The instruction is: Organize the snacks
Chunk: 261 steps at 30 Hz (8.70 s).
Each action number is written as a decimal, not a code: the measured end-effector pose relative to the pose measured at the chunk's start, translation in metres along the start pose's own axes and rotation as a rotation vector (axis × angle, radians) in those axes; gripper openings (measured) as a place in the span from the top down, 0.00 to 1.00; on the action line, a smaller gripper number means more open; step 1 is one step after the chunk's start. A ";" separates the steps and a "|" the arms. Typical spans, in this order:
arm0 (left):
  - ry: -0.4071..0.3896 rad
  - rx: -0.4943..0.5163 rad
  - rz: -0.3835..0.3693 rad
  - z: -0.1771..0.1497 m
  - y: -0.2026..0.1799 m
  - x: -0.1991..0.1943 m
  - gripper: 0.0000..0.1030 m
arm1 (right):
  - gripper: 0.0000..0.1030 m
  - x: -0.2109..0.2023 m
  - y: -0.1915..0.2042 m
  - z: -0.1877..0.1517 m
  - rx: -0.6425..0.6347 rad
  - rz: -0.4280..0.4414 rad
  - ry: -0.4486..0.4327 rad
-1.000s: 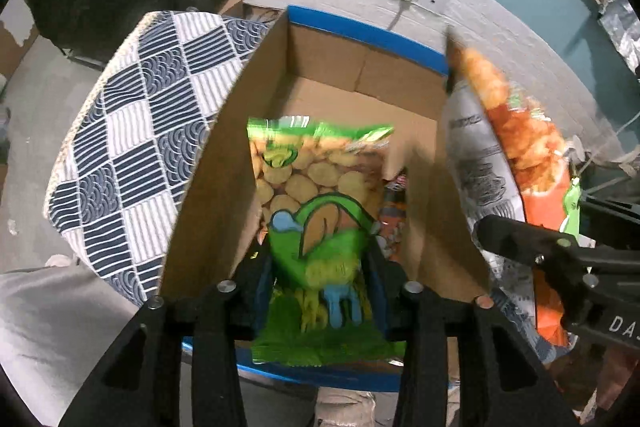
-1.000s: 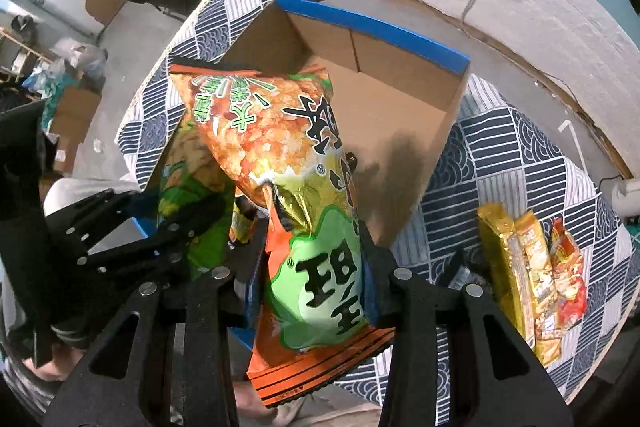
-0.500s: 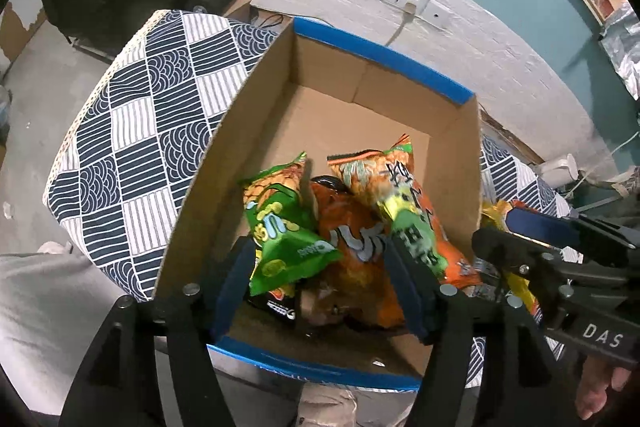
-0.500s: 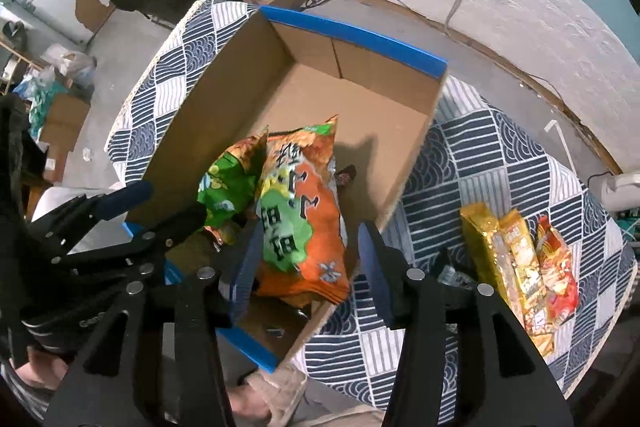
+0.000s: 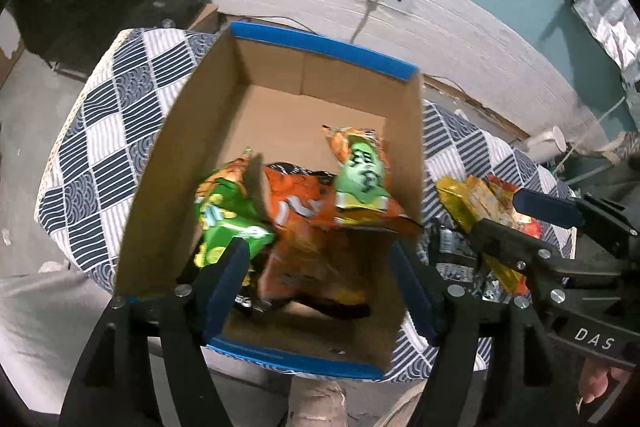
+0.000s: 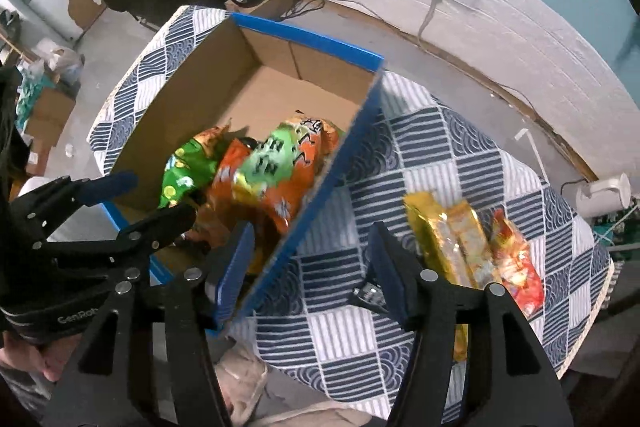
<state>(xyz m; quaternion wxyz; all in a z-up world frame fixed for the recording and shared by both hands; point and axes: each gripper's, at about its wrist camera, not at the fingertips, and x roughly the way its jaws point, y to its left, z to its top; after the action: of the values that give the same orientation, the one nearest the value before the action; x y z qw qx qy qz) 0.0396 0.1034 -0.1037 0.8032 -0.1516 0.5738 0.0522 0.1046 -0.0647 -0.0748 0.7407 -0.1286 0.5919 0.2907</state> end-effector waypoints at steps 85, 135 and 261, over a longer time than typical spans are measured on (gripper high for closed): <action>0.329 0.147 0.013 -0.036 -0.199 0.130 0.26 | 0.61 0.039 -0.245 -0.191 0.343 -0.026 0.201; 0.372 0.059 0.064 -0.026 -0.265 0.201 0.21 | 0.70 0.045 -0.251 -0.183 0.309 -0.028 0.138; -0.108 -0.208 0.024 0.005 0.087 -0.008 0.56 | 0.64 0.039 0.064 0.057 0.073 0.080 0.045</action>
<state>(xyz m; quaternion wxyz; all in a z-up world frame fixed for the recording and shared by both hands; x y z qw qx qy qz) 0.0193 0.1883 -0.1109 0.8123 -0.2240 0.5228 0.1293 0.1179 0.0280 -0.0866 0.7192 -0.0841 0.6232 0.2955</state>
